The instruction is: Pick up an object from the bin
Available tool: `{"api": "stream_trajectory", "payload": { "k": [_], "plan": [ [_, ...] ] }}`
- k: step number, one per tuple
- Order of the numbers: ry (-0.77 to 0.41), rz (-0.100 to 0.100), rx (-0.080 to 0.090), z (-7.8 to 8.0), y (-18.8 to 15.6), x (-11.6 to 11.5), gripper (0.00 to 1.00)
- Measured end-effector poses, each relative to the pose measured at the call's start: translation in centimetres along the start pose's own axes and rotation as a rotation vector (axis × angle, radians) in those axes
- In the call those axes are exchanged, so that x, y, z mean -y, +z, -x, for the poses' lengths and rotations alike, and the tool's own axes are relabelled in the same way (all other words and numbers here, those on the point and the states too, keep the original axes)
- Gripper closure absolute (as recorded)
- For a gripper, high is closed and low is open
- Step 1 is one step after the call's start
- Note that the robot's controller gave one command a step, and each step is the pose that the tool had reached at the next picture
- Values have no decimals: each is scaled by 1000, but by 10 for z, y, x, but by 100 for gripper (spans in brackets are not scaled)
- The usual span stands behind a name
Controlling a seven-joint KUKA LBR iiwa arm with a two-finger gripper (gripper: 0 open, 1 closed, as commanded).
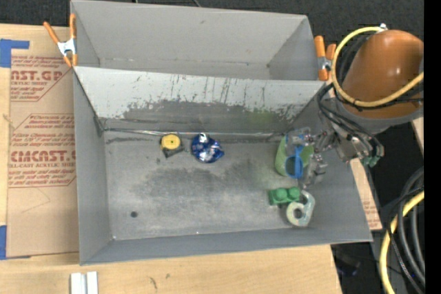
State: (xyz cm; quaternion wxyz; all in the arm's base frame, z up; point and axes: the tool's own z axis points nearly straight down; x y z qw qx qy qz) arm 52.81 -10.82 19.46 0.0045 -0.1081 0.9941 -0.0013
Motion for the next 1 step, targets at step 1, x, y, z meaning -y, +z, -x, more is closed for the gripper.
{"api": "stream_trajectory", "payload": {
  "k": [1],
  "plan": [
    [-5, 0, 0, 14, -50, 0, 100]
  ]
}}
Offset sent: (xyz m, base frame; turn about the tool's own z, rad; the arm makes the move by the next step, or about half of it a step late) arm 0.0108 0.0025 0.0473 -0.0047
